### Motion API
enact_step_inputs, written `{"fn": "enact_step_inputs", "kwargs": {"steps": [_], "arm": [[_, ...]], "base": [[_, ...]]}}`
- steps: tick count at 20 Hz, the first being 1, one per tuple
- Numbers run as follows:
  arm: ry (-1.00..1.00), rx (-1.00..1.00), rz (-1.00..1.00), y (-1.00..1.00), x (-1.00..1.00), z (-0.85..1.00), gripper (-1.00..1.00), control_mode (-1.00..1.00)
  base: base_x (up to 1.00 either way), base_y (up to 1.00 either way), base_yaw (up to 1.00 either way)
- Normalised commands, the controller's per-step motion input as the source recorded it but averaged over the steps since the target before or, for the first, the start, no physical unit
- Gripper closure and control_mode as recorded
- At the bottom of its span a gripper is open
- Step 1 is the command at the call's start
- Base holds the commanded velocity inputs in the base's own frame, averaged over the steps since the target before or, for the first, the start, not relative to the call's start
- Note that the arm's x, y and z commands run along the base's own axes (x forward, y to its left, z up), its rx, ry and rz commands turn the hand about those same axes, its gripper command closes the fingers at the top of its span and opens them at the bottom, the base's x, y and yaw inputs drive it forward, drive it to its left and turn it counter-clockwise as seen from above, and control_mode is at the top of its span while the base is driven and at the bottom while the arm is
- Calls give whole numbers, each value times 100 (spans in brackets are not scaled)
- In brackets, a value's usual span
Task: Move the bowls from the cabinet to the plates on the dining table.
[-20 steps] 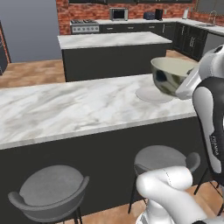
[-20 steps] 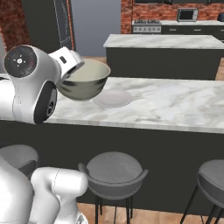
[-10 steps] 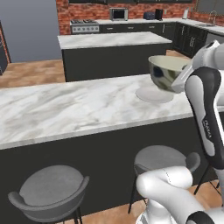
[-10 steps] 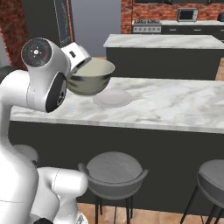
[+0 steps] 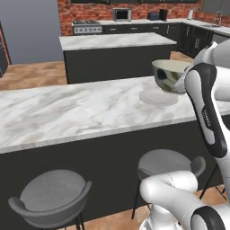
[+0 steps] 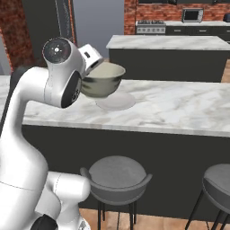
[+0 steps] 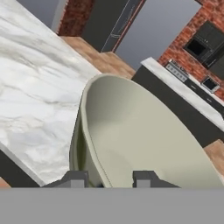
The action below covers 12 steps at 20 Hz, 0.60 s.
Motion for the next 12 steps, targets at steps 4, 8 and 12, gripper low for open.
{"fn": "enact_step_inputs", "kwargs": {"steps": [4, 8, 12], "arm": [[1, -2, 0, 0, 48, -38, 100, -100], [0, -3, 0, -1, 31, -20, 100, -100], [0, 0, 0, -12, 41, -6, 100, -100]], "base": [[0, 0, 0], [0, 0, 0], [0, 0, 0]]}}
